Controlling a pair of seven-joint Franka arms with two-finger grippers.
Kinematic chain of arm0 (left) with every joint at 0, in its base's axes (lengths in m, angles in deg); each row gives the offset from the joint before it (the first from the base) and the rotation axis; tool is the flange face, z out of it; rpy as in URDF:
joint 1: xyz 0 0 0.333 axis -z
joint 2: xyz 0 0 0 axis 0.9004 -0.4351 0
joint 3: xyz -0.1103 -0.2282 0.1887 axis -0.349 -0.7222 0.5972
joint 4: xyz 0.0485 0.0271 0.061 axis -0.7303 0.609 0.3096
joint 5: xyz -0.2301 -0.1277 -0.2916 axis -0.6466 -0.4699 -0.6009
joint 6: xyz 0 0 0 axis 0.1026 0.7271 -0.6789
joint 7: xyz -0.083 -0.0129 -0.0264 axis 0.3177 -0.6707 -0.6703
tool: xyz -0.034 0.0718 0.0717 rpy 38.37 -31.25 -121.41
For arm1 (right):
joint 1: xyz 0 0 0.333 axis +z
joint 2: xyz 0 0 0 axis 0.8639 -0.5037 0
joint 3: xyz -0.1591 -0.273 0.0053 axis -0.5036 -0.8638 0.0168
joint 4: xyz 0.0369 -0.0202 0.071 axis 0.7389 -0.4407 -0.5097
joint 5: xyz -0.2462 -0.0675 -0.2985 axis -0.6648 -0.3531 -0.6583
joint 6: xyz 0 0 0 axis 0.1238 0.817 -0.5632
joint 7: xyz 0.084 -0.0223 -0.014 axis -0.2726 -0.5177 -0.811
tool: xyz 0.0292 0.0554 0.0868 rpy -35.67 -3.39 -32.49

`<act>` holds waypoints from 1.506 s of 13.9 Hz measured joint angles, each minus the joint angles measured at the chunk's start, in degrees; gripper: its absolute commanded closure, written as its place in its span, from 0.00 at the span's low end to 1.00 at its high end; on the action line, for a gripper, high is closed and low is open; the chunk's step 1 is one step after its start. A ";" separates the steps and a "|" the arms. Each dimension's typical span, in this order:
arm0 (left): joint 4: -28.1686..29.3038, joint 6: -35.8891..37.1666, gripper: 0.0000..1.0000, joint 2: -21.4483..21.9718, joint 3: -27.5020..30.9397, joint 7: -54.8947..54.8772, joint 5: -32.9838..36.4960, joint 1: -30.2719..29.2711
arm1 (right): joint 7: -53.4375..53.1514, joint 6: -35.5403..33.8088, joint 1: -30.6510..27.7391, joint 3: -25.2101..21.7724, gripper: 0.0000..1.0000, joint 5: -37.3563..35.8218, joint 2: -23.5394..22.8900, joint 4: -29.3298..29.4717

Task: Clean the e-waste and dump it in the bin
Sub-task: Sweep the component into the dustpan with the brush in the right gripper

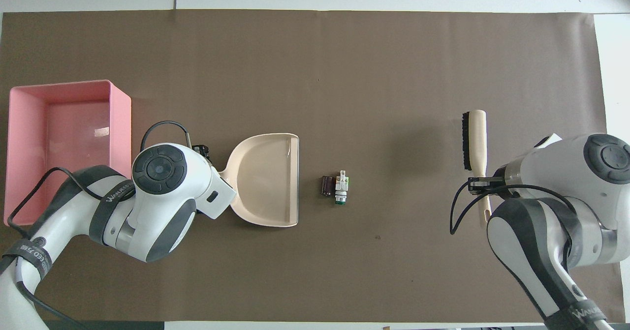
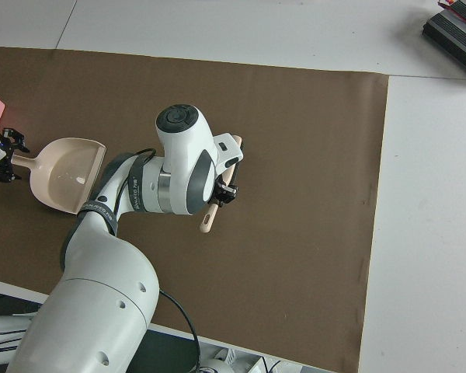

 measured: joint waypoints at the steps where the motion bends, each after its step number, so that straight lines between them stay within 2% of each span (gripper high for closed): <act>1: 0.00 -0.12 0.33 0.01 0.00 0.00 0.01 0.00 | -2.88 -1.07 2.68 0.14 1.00 -0.01 -0.01 1.19; 3: 0.01 -0.30 0.53 0.01 0.00 0.00 0.18 0.01 | -6.52 -2.26 7.46 0.29 1.00 -0.02 -0.04 2.04; 5: 0.01 -0.37 0.66 0.01 0.00 0.00 0.65 0.01 | -10.00 -3.04 11.32 0.35 1.00 -0.04 -0.18 2.03; 10: -0.05 -0.57 0.67 0.04 0.16 0.04 0.85 0.01 | -22.06 -3.08 20.58 0.43 1.00 -0.05 -2.48 1.84; 12: -0.34 -0.54 0.77 0.13 0.36 0.03 1.15 0.01 | -25.25 -3.11 23.43 0.45 1.00 -0.05 -3.16 1.68; 14: -1.75 1.63 0.96 0.19 0.61 0.03 2.48 -0.07 | -27.31 -3.22 25.54 0.47 1.00 -0.05 -3.25 1.52; 15: -2.98 3.99 1.00 0.19 0.68 0.03 3.51 -0.13 | -28.21 -3.22 26.55 0.49 1.00 0.01 -3.24 1.52; 18: -5.07 7.07 1.00 0.16 0.68 -0.03 7.47 -0.19 | -30.61 -3.22 29.39 0.51 1.00 0.04 -3.30 1.49; 21: -5.14 7.18 1.00 -0.01 0.56 -0.16 8.18 -0.08 | -32.05 -2.52 31.49 0.50 1.00 0.06 -4.53 1.44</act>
